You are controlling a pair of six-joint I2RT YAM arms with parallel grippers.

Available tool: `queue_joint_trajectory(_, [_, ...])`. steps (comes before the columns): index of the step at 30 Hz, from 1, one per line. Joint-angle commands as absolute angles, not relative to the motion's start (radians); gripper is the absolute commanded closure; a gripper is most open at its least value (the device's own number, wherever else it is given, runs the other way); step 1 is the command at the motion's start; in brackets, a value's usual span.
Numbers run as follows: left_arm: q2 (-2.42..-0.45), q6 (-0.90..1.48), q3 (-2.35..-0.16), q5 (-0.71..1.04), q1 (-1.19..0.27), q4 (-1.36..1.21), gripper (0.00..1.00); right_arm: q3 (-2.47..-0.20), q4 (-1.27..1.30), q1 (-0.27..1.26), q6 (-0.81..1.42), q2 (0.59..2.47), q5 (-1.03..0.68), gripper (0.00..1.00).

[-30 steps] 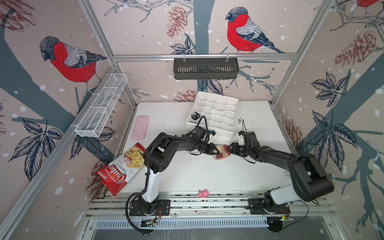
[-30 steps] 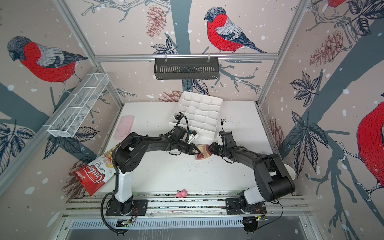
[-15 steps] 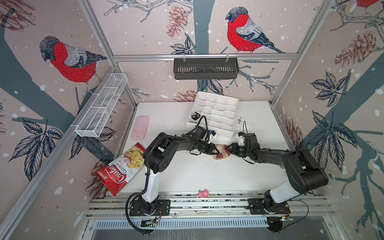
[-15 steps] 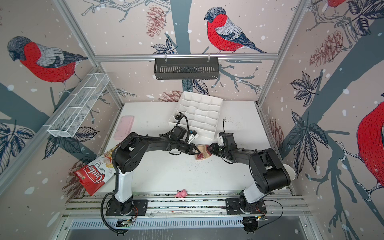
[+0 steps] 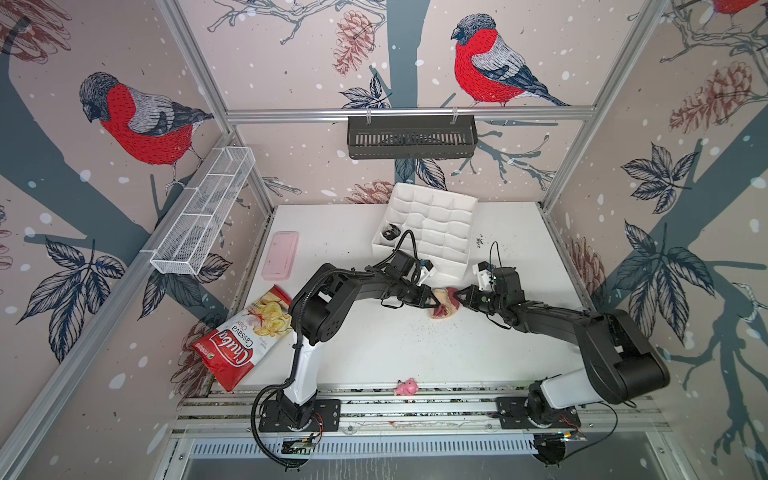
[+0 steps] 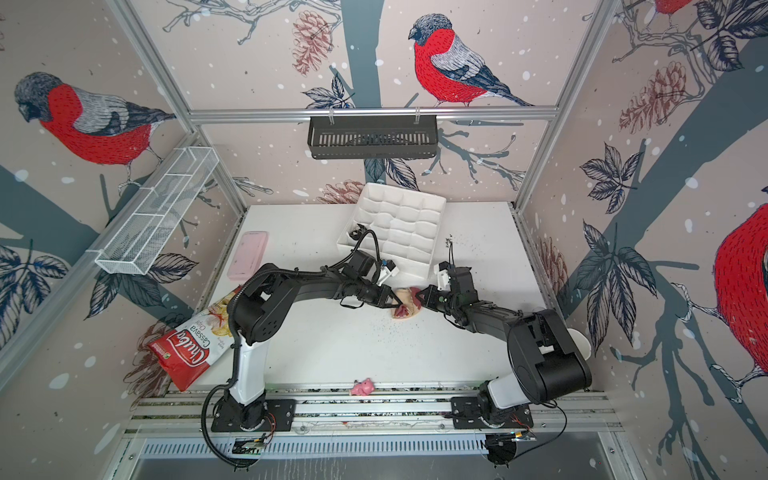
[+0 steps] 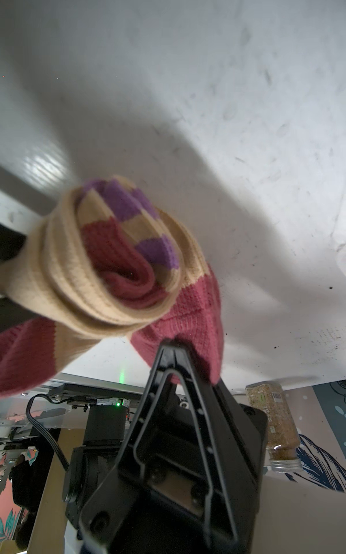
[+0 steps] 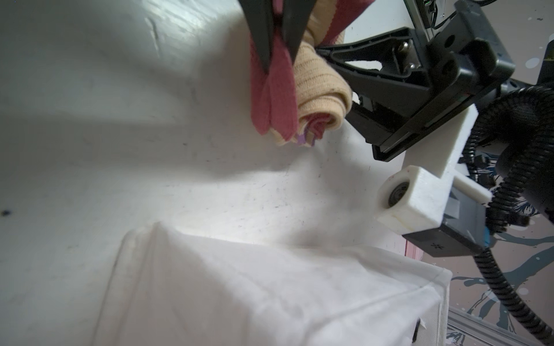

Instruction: Roll the socks

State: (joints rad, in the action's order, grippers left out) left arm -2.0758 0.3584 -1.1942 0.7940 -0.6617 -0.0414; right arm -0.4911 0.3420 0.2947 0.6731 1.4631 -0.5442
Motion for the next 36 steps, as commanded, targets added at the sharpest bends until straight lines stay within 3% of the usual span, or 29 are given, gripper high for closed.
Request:
queue_joint_trajectory(1, [-2.086, 0.337, -1.201, 0.769, -0.66, 0.0, 1.0, -0.491, 0.348, 0.299, 0.646, 1.444, -0.554, 0.93])
queue_joint_trajectory(4, [-2.094, 0.335, -1.206, 0.77, -0.658, 0.005, 1.0, -0.487, 0.362, 0.307, 0.639, 1.431, -0.588, 0.95])
queue_joint_trajectory(11, [-2.111, 0.329, -1.218, 0.773, -0.657, 0.015, 1.0, -0.531, 0.29, 0.34, 0.589, 1.454, -0.621, 0.88])
queue_joint_trajectory(15, [-2.117, 0.333, -1.225, 0.774, -0.657, 0.014, 1.0, -0.541, 0.289, 0.373, 0.58, 1.476, -0.628, 0.94])
queue_joint_trajectory(20, [-2.109, 0.349, -1.215, 0.791, -0.656, -0.017, 0.99, -0.563, 0.305, 0.405, 0.592, 1.539, -0.626, 0.95])
queue_joint_trajectory(29, [-2.068, 0.516, -1.069, 0.932, -0.616, -0.349, 0.66, -0.548, 0.289, 0.426, 0.577, 1.579, -0.628, 0.93])
queue_joint_trajectory(36, [-2.057, 0.695, -0.973, 1.006, -0.599, -0.665, 0.62, -0.563, 0.2, 0.462, 0.52, 1.59, -0.559, 0.93])
